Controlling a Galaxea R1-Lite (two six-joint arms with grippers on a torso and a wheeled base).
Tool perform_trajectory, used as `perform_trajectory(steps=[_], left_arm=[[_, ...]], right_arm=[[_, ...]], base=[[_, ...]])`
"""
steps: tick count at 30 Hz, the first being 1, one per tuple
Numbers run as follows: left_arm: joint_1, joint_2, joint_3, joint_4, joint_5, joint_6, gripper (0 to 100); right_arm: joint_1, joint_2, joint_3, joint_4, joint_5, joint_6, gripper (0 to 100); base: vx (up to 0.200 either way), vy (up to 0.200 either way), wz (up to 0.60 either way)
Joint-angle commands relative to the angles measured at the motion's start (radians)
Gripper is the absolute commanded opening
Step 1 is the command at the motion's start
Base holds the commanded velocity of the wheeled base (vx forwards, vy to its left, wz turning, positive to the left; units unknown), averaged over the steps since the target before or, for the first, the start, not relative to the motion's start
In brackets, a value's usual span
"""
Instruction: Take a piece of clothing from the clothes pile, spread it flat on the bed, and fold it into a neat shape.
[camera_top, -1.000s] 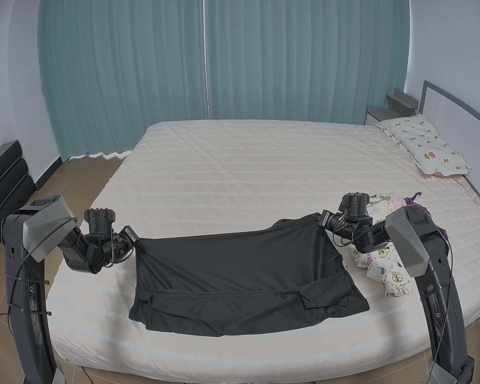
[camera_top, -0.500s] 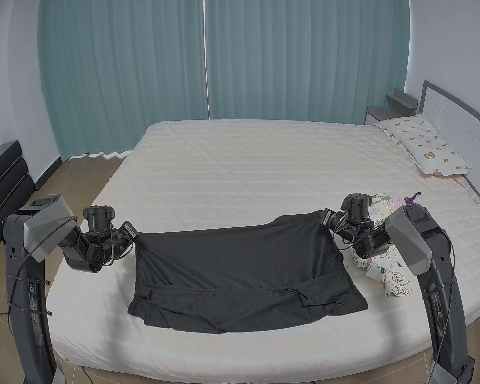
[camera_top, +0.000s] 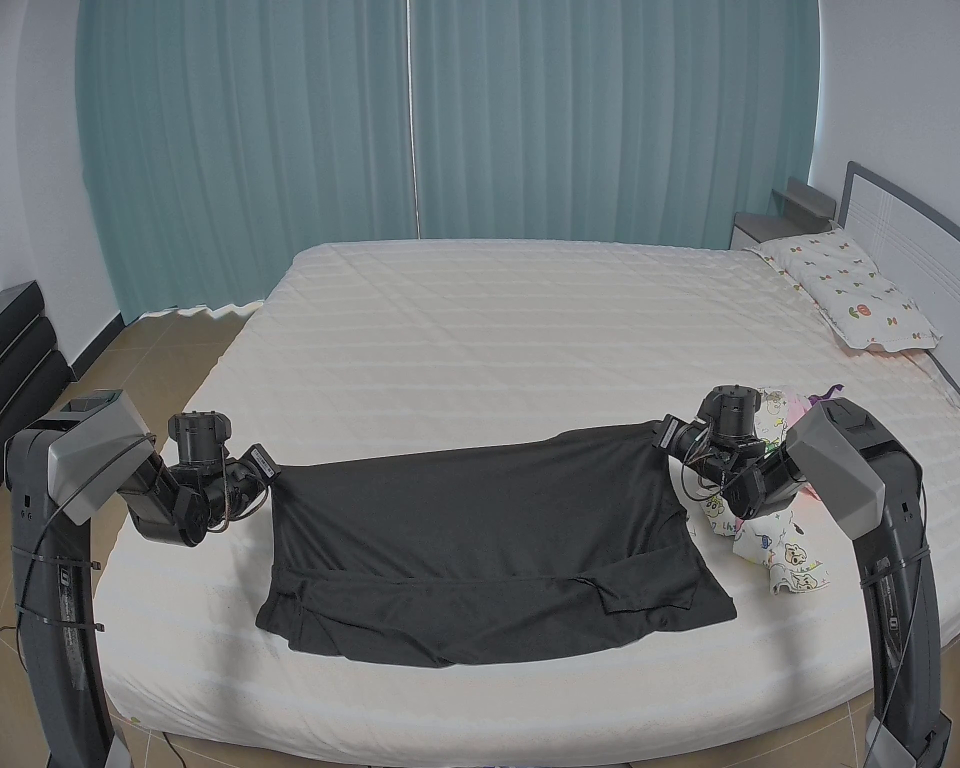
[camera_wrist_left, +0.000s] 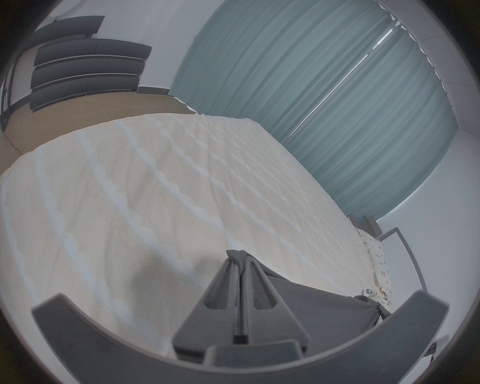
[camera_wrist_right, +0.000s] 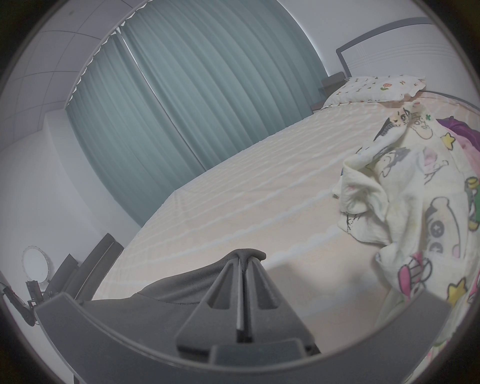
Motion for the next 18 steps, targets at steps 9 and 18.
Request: perform_trajectory(steps=[9, 18], left_arm=[[-0.009, 0.005, 0.027, 0.001, 0.003, 0.105, 0], [-0.036, 0.003, 0.022, -0.008, 0.049, 0.118, 0]], right_arm=[[-0.022, -0.078, 0.071, -0.022, 0.022, 0.003, 0], [-0.031, -0.065, 0.115, -0.041, 0.046, -0.006, 0]], base=[[0.000, 0.000, 0.00], [0.000, 0.000, 0.00]])
